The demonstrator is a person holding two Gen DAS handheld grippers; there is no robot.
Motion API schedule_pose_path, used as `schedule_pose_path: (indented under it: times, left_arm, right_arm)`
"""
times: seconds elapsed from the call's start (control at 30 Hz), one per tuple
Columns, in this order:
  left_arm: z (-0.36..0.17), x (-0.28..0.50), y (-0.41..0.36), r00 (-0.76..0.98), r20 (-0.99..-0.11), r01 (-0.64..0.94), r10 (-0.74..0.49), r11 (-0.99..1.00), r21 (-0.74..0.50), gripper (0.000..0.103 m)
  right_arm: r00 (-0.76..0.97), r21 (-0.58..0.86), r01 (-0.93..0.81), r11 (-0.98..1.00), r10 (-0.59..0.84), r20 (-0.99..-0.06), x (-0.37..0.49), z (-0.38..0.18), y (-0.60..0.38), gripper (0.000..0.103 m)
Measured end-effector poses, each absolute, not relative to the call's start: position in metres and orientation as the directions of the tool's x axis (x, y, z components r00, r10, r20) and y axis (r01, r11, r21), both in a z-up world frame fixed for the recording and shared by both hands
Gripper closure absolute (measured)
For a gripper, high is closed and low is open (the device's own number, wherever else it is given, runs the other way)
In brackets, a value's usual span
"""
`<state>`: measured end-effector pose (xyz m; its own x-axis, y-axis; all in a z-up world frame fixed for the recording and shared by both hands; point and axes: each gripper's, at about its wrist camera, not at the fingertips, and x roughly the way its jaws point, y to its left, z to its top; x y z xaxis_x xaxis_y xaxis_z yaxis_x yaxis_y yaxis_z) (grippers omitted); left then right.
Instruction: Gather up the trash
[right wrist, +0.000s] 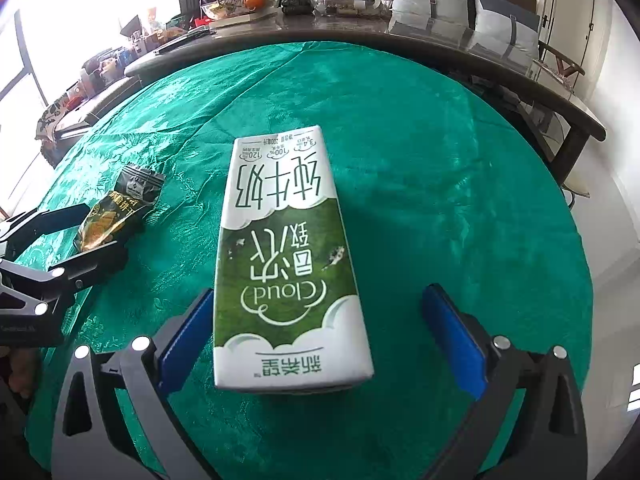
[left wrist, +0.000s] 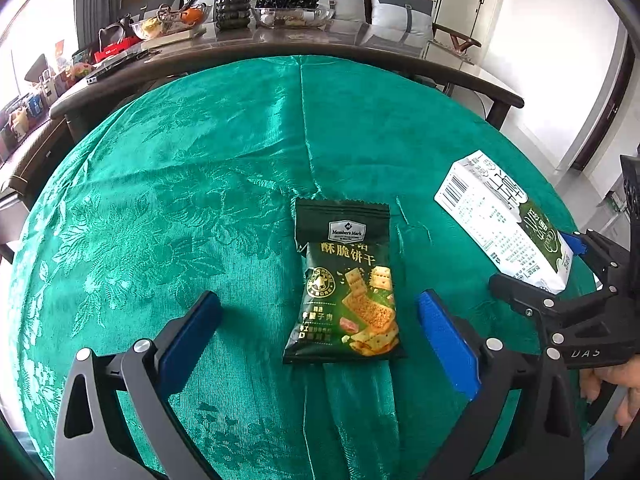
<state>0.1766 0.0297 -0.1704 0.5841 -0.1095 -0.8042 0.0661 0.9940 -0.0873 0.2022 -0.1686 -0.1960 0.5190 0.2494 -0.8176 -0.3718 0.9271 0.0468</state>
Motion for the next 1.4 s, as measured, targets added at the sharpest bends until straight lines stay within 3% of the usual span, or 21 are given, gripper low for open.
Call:
schedule_pose_path:
  times: [0.37,0.63,0.87,1.0,1.03,1.07,1.1,1.17,1.4]
  left_arm:
    - [-0.168,0.175,0.045,0.603,-0.771,0.069,-0.205,0.976,-0.206,0.005]
    - [-0.167,0.182,0.027,0.571,-0.803,0.147,-0.174,0.983,-0.108,0.006]
    - [-0.165,0.184,0.006,0.58,-0.809,0.183,-0.097,0.983,0.014,0.035]
    - [-0.165,0.184,0.013,0.582,-0.809,0.162,-0.085,0.987,0.013,0.051]
    - [-0.165,0.184,0.015,0.581,-0.809,0.159,-0.088,0.987,0.007,0.053]
    - [-0.164,0.183,0.017,0.582,-0.808,0.155,-0.089,0.988,0.003,0.057]
    - [-0.164,0.183,0.018,0.585,-0.806,0.153,-0.089,0.988,0.002,0.06]
    - [-0.162,0.183,0.02,0.587,-0.804,0.153,-0.096,0.988,-0.006,0.063]
    - [-0.152,0.178,0.016,0.591,-0.789,0.177,-0.168,0.981,-0.077,0.066]
  right_arm:
    - [0.517,0.066,-0.371,0.926,0.265,-0.814,0.202,-0.195,-0.17,0.004]
    - [0.457,0.139,-0.371,0.918,0.31,-0.833,0.213,-0.17,-0.186,0.005]
    - [0.354,0.061,-0.452,0.89,0.241,-0.904,0.24,-0.15,-0.145,0.006]
    - [0.323,0.009,-0.476,0.879,0.184,-0.928,0.249,-0.157,-0.129,0.007]
    - [0.313,0.002,-0.48,0.877,0.173,-0.934,0.249,-0.159,-0.127,0.009]
    - [0.304,0.0,-0.482,0.876,0.167,-0.938,0.25,-0.161,-0.127,0.018]
    - [0.292,0.005,-0.481,0.876,0.165,-0.942,0.25,-0.163,-0.128,0.036]
    - [0.268,0.021,-0.475,0.88,0.168,-0.949,0.25,-0.168,-0.133,0.054]
    - [0.34,0.088,-0.441,0.893,0.257,-0.905,0.235,-0.143,-0.162,0.055]
